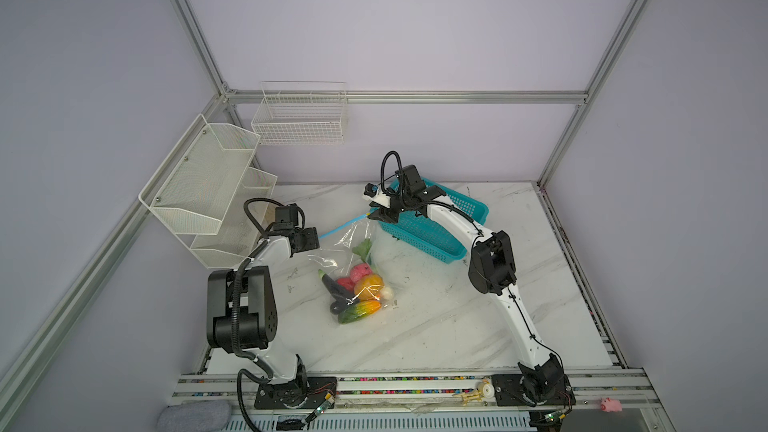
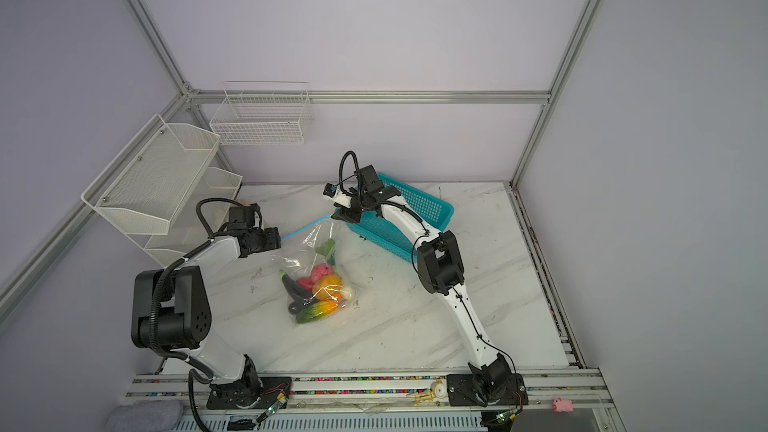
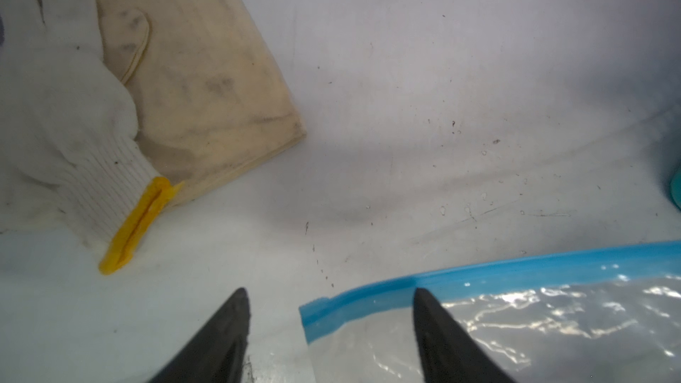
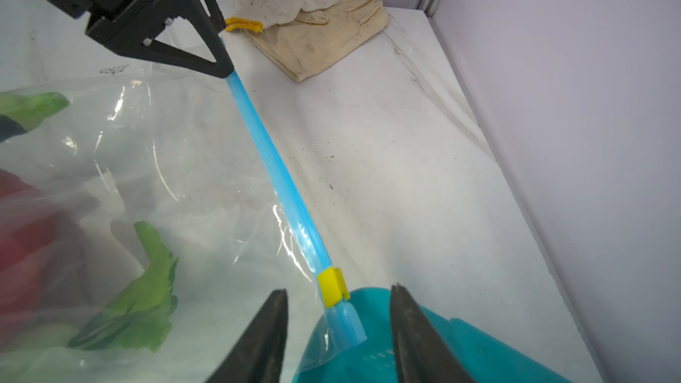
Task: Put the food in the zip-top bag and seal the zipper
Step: 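Lower the filled bag onto the table with both grippers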
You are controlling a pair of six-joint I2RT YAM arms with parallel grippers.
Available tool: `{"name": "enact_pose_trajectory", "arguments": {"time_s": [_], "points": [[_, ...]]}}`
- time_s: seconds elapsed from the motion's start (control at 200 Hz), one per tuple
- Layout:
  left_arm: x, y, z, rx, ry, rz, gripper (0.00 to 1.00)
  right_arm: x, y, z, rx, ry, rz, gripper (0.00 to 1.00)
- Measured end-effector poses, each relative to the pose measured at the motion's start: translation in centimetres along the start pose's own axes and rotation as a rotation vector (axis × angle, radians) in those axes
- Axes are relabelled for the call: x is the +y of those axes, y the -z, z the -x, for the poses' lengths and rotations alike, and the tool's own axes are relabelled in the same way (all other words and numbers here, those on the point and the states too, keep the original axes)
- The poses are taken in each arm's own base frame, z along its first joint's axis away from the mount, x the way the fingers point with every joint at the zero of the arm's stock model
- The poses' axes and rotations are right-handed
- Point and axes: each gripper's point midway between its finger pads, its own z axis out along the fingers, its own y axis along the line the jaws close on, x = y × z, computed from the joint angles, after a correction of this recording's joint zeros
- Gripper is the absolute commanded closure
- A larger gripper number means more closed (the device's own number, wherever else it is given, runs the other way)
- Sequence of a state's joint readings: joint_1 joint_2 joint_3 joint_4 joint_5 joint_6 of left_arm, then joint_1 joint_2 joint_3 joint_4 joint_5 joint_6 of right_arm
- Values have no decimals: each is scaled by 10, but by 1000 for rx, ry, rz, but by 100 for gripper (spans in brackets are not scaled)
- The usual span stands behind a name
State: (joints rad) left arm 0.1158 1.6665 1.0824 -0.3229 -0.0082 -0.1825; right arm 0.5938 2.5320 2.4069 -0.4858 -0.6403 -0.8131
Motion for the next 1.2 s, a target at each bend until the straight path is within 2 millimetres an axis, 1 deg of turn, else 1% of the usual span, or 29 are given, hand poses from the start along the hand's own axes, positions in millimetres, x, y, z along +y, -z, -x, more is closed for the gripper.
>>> {"name": "enact_pose_trajectory", "arguments": {"time_s": [0.035,0.08,0.16,0.23,0.325,0.38,0.405,0.46,0.52,0.575,0.59,0.66,0.715,0.775,0.85,0.92,1.015,1.08,1.205], "points": [[1,1,3,-8,7,4,0,-1,0,-1,4,1,-7,22],[1,4,8,-21,10,8,0,-3,0,-1,9,1,-18,21],[2,11,13,-41,12,14,0,-6,3,2,9,11,-33,20],[2,22,20,-68,24,13,0,-8,8,9,2,15,-40,20],[0,44,29,-109,48,0,0,-2,26,24,-19,2,-45,21],[-2,61,34,-135,65,-15,0,6,44,35,-38,-16,-50,21],[-3,68,36,-145,71,-21,0,11,53,40,-49,-26,-52,22],[-8,91,43,-190,80,-56,0,23,73,51,-86,-36,-67,22],[-16,117,50,-247,92,-105,0,44,96,64,-133,-37,-76,21],[-22,139,50,-291,106,-154,0,66,108,72,-171,-27,-75,21],[-23,144,49,-299,110,-167,0,74,111,75,-185,-20,-74,21],[-31,159,41,-315,138,-226,0,108,116,83,-231,6,-57,22],[-36,161,31,-301,167,-271,0,132,113,83,-258,16,-37,23],[-43,155,16,-257,201,-313,0,155,105,78,-273,15,-12,25],[-52,143,-5,-182,235,-356,0,178,92,60,-261,0,10,27],[-59,134,-21,-121,266,-387,0,192,82,39,-231,-28,24,28],[-65,128,-37,-65,303,-416,0,204,73,17,-194,-64,35,28],[-67,125,-45,-37,325,-427,0,208,69,7,-183,-78,33,29],[-69,120,-56,1,362,-434,0,207,61,-1,-185,-95,22,29]]}}
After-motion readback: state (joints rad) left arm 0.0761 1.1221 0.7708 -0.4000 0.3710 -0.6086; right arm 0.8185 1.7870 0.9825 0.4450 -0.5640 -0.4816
